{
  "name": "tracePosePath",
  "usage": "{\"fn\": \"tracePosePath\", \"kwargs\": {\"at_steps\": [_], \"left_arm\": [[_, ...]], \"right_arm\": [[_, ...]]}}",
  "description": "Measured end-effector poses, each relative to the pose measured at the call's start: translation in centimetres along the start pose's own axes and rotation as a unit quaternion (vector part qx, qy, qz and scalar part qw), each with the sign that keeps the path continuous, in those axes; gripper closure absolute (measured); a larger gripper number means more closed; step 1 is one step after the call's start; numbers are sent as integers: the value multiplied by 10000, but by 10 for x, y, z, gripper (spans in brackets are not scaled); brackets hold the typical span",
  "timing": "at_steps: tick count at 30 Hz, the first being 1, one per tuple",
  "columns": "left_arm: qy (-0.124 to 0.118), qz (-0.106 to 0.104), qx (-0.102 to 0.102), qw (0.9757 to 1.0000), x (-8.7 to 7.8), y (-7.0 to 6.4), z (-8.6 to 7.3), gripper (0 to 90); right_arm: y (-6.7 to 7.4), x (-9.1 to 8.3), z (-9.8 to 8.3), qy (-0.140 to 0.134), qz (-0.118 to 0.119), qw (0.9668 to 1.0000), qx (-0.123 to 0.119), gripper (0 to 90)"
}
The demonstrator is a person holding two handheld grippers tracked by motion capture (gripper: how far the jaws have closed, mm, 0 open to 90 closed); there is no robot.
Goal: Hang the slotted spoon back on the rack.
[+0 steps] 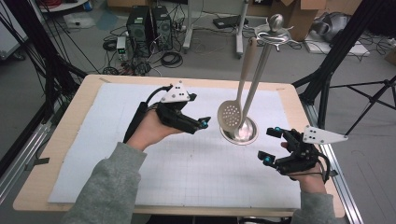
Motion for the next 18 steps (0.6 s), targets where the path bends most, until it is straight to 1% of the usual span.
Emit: {"fn": "tracePosePath", "kwargs": {"at_steps": [2, 4, 5, 8, 9, 11, 14, 16, 18], "left_arm": [[6, -31, -84, 10000, -5, -1, -3, 114], [22, -39, -79, 10000, -10, -1, -6, 114], [-14, -64, -119, 9999, -12, -2, -6, 114], [-113, -134, -100, 9998, -18, -4, -10, 112], [-112, -150, -70, 9998, -21, -4, -12, 111], [-169, -176, -73, 9997, -25, -4, -15, 111], [-207, -112, -25, 9997, -32, 0, -21, 109], [-332, -89, -94, 9994, -38, 2, -22, 108], [-395, -73, -115, 9991, -43, 4, -23, 106]], "right_arm": [[0, 1, -1, 25, 25, 10000, -29, 60], [0, 1, -1, 35, 16, 10000, -41, 61], [1, 2, -1, 42, 22, 10000, -24, 61], [2, 4, -2, 75, 48, 10000, -45, 61], [2, 4, -2, 99, 62, 9999, -15, 61], [2, 5, -4, 125, 52, 9999, -11, 60], [1, 6, -4, 134, 20, 9999, -25, 61], [1, 5, -3, 96, -18, 9999, -43, 60], [1, 5, -2, 85, -31, 10000, -29, 61]]}}
Point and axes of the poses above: each handheld gripper's, and its own axes: x roughly forward along the jaws, z roughly out of its top, y roughly to its left, the point moved 9 cm from there along x, roughly forward along the jaws, and after that the axes turned 10 degrees about -x, right-handed, at the moved point
